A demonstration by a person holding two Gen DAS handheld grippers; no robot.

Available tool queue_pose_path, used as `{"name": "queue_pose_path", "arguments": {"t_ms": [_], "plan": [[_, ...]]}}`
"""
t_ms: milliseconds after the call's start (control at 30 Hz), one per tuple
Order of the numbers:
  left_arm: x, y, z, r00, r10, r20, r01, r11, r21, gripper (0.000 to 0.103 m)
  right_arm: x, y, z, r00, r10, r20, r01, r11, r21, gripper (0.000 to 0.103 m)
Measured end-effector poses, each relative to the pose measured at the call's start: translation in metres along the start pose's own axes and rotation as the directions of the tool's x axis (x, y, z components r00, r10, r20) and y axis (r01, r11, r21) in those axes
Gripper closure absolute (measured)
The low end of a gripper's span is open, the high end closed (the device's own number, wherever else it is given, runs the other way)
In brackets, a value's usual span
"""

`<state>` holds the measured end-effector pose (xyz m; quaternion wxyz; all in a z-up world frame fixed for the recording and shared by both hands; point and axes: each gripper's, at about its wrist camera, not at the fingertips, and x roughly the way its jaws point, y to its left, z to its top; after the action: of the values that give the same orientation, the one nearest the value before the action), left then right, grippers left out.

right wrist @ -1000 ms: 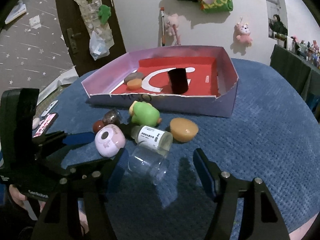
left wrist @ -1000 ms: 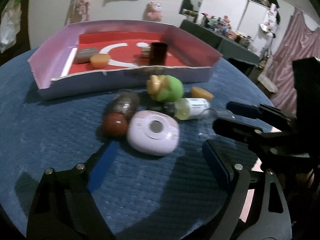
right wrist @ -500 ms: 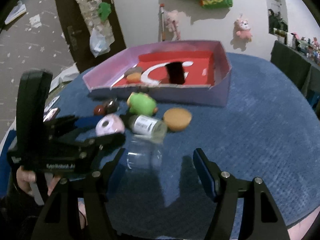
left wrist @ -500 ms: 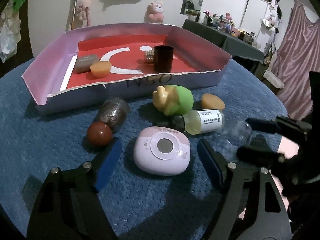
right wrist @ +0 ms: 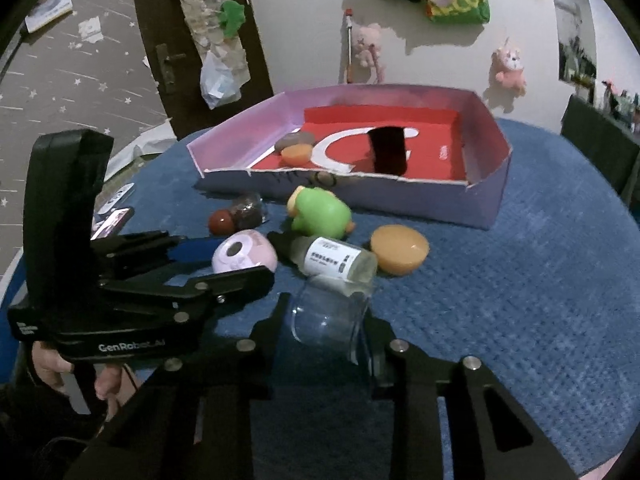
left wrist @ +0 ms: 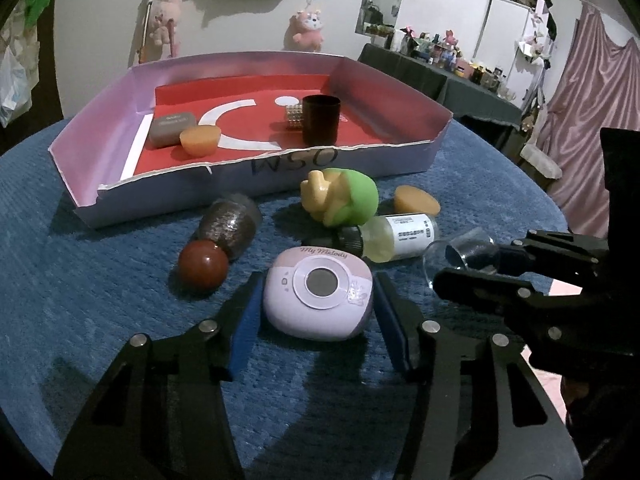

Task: Organize rigid objects
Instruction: 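Grasp the pink My Melody device with the left gripper while the right grasps the clear cup, then carry the pink device and clear cup with both grippers into the pink box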

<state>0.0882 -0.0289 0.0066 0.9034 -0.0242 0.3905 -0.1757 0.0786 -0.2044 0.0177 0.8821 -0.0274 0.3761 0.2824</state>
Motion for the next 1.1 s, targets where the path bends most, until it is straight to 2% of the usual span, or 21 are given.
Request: {"name": "queue_pose_path", "arguments": {"t_ms": [300,667,1100], "plan": [[-0.018,-0.01,-0.001,1.0,-0.011,0.028,0.011,1.0,0.009,0.051,-0.016,-0.006,0.009,0.998,0.041,0.048,-0.043,0.998,0.037,0.073],[-0.052,-0.008,0.011,0.993,0.0,0.114,0.001,1.0,-0.003,0.051,-0.019,0.003,0.023,0.992,0.1,0.075,-0.101,0.995,0.02,0.073],[-0.065,0.003,0.025,0.988,0.015,0.156,-0.011,1.0,-0.026,0.051,-0.018,0.008,0.043,0.989,0.121,0.088,-0.121,0.993,-0.006,0.073]]}}
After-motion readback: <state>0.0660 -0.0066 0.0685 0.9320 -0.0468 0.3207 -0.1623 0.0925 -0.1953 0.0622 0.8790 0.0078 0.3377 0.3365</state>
